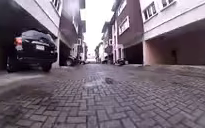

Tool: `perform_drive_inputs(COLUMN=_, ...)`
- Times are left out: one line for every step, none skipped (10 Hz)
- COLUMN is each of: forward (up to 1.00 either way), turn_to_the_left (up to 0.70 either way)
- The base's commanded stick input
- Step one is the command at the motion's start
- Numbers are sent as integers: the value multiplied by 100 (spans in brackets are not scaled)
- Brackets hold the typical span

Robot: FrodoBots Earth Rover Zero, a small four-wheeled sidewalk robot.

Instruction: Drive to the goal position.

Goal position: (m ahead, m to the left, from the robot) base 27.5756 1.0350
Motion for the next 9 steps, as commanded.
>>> perform_drive_inputs(forward=70, turn_to_the_left=0)
perform_drive_inputs(forward=70, turn_to_the_left=0)
perform_drive_inputs(forward=70, turn_to_the_left=0)
perform_drive_inputs(forward=70, turn_to_the_left=0)
perform_drive_inputs(forward=70, turn_to_the_left=0)
perform_drive_inputs(forward=70, turn_to_the_left=0)
perform_drive_inputs(forward=70, turn_to_the_left=0)
perform_drive_inputs(forward=70, turn_to_the_left=0)
perform_drive_inputs(forward=70, turn_to_the_left=0)
